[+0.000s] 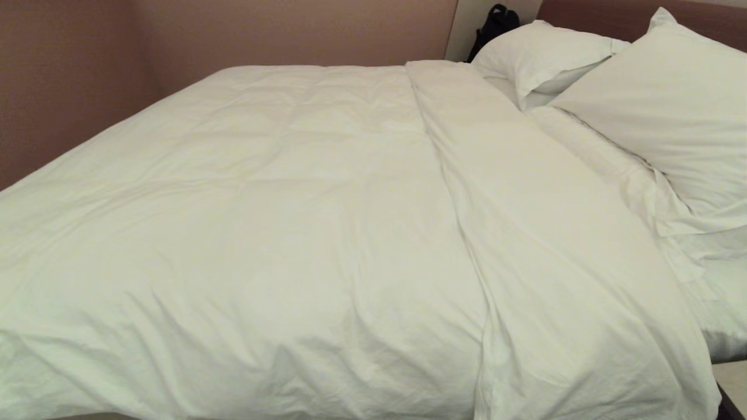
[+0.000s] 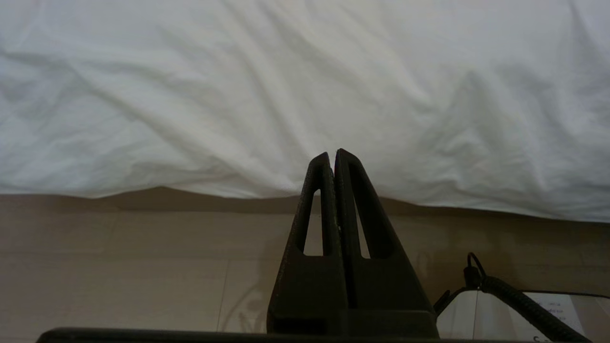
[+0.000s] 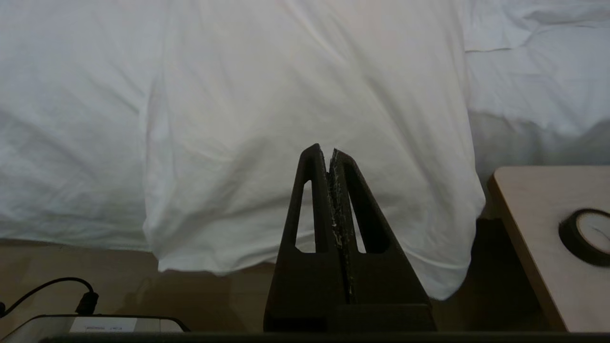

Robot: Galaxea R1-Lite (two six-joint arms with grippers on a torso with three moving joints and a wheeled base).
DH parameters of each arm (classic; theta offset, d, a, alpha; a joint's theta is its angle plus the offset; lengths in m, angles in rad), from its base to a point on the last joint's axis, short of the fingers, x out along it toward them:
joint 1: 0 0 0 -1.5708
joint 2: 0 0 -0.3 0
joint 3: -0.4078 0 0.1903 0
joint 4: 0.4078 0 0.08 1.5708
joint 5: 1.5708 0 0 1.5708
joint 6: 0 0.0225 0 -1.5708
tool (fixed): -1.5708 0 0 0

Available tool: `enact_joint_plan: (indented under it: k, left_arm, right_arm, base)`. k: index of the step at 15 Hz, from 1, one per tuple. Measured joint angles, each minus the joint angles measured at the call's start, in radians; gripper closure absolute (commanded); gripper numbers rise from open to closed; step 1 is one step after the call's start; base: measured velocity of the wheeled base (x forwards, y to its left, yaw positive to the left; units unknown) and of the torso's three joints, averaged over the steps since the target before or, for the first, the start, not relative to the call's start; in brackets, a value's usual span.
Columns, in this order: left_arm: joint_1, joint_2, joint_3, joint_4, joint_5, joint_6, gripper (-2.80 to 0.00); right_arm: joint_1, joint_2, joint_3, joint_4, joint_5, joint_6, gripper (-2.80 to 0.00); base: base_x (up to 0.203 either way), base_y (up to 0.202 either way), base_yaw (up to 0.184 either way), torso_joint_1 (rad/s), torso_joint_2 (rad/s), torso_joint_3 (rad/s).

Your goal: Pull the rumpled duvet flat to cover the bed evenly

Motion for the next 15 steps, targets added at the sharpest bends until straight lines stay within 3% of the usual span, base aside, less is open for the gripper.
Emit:
enact_joint_plan:
  k: [7,15]
  left_arm:
    - [0.0,0.0,-0.001,0.0,0.001,0.0,0.0]
    - [0.0,0.0,-0.001,0.0,-0.003,0.001,0.0]
  right_arm:
    - [0.0,0.0,0.0,0.0,0.0,0.0,0.0]
    - [0.0,0.0,0.0,0.0,0.0,0.0,0.0]
  base:
    - [-0.19,0.0,0.0,0.001,0.0,0.004]
    - [-0.012,0.0,0.0,-0.001,0.0,0.001]
